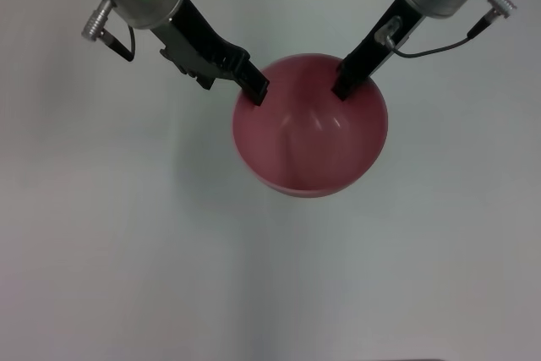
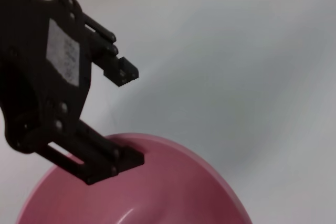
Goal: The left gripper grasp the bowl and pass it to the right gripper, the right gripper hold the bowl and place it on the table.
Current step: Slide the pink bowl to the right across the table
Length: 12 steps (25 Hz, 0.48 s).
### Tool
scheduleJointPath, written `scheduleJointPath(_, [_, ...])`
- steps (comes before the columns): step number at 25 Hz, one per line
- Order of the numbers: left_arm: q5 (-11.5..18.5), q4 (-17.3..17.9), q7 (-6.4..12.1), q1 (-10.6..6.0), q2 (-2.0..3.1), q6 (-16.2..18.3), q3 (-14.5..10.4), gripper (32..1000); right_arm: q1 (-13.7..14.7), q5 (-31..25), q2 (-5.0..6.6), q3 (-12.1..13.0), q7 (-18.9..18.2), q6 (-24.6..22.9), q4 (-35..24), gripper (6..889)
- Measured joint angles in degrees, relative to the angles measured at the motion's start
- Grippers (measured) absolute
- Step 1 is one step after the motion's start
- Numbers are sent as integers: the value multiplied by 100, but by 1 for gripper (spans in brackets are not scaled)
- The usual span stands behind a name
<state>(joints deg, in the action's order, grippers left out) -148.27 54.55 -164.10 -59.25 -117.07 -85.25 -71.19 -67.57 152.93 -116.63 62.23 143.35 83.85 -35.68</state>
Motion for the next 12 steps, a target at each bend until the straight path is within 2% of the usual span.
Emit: scheduleJointPath(12, [-8, 103, -12, 16, 7, -141, 9, 857, 89, 1, 30, 0, 19, -37, 12, 62])
